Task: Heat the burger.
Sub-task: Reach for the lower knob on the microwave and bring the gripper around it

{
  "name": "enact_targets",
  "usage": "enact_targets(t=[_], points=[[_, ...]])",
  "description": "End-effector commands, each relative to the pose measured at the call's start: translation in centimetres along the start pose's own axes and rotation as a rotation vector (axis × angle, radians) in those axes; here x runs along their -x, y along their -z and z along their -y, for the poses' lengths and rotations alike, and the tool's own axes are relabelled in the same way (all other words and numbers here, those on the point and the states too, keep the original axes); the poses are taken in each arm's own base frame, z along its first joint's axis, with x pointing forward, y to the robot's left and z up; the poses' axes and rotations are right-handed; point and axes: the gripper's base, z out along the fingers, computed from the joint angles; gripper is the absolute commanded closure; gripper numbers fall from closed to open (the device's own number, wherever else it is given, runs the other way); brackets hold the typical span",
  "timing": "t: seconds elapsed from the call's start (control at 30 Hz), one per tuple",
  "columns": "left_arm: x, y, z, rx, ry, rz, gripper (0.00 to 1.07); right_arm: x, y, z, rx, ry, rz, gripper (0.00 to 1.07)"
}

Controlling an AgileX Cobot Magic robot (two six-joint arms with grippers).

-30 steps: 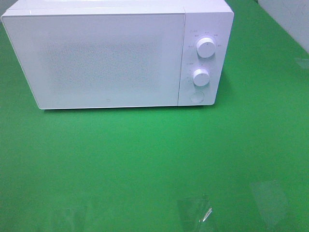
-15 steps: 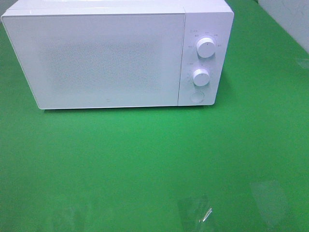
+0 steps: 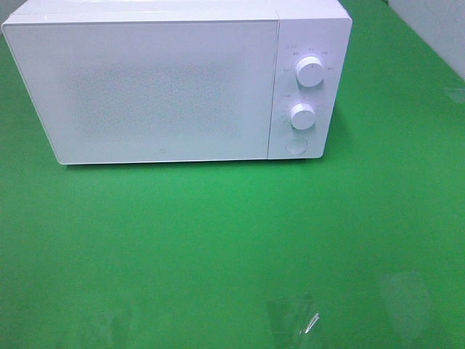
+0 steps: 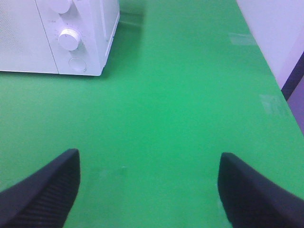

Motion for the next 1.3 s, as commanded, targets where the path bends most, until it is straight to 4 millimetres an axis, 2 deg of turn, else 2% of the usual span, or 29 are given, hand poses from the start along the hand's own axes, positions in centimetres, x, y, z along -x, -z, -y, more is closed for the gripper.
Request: enact_targets(t=[0.03, 0.13, 0.27, 0.37, 0.47, 0.7, 0.77, 0.93, 1.07, 1.3], points=[[0.1, 0.1, 0.0, 0.0, 0.002, 0.019, 0.11, 0.6, 0.2, 0.1, -0.008, -0.003, 0.021, 0.3], [0.1, 0.1, 0.0, 0.0, 0.002, 0.019, 0.11, 1.2, 0.3, 0.1, -0.008, 0.0, 0.02, 0.3], [0.1, 0.1, 0.0, 0.0, 0.002, 0.019, 0.11, 3.5, -0.5, 0.1, -0.009, 0.054, 0.018, 0.3], [0.1, 0.1, 0.0, 0.0, 0.002, 0.019, 0.11, 3.8, -0.9, 0.0, -0.007, 0.056, 0.02, 0.3], [0.1, 0.1, 0.0, 0.0, 0.002, 0.019, 0.11, 4.9, -2.0, -0.1, 0.0, 0.058, 0.044, 0.3], [0.1, 0.1, 0.0, 0.0, 0.002, 0.019, 0.11, 6.3, -3.3, -0.3, 0.007, 0.057, 0.112, 0.3], [0.1, 0.1, 0.0, 0.0, 0.002, 0.019, 0.11, 7.1, -4.5, -0.4, 0.012, 0.06, 0.124, 0.31], [0.1, 0.1, 0.0, 0.0, 0.002, 0.019, 0.11, 7.6, -5.4, -0.5, 0.016, 0.063, 0.128, 0.31], [0.1, 0.1, 0.0, 0.0, 0.002, 0.019, 0.11, 8.0, -7.7, -0.7, 0.026, 0.068, 0.141, 0.31], [0.1, 0.1, 0.0, 0.0, 0.002, 0.019, 0.11, 7.8, -9.6, -1.0, 0.035, 0.073, 0.164, 0.31]])
